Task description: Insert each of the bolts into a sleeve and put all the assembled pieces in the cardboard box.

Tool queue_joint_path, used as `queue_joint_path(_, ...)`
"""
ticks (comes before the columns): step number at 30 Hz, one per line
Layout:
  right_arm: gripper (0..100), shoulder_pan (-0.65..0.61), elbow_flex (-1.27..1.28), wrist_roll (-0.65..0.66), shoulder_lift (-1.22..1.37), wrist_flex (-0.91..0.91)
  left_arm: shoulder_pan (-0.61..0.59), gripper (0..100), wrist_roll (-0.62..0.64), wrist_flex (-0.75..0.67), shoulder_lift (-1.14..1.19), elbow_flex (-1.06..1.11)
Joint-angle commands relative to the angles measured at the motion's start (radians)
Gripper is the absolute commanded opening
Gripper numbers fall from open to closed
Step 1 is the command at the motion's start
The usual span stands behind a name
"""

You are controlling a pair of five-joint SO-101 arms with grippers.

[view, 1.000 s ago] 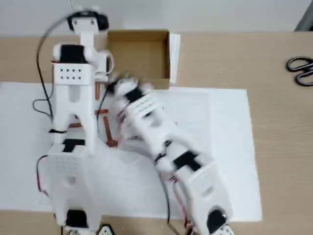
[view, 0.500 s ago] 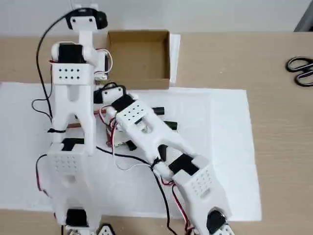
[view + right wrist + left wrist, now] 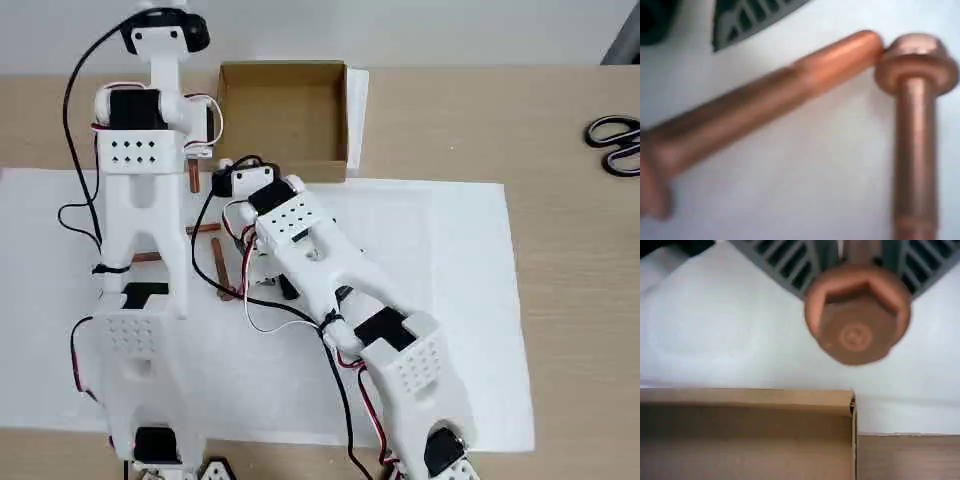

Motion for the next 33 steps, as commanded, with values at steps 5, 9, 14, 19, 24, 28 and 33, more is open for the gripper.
queue_joint_path(5,9.1,0.031,-0.009,0.003,-0.033,0.013,0.002,0,0.005,0.012,-0.06,-0.036)
queue_joint_path(9,3.8,0.031,-0.009,0.041,-0.027,0.035,0.002,0,0.005,0.012,-0.06,-0.035)
queue_joint_path(14,6.0,0.036,-0.008,0.043,-0.031,0.059,0.005,0,0.005,0.012,-0.06,-0.035)
queue_joint_path(19,16.2,0.035,-0.008,0.044,-0.033,0.097,0.008,0,0.003,0.014,-0.06,-0.035)
queue_joint_path(24,17.0,0.035,-0.009,0.075,-0.035,0.154,0.002,0,0.002,0.014,-0.06,-0.035)
queue_joint_path(28,17.1,0.035,-0.009,0.086,-0.087,0.171,0.002,0,0.002,0.014,-0.06,-0.035)
queue_joint_path(33,16.9,0.031,-0.006,0.086,-0.145,0.174,0.003,0,0.002,0.014,-0.06,-0.035)
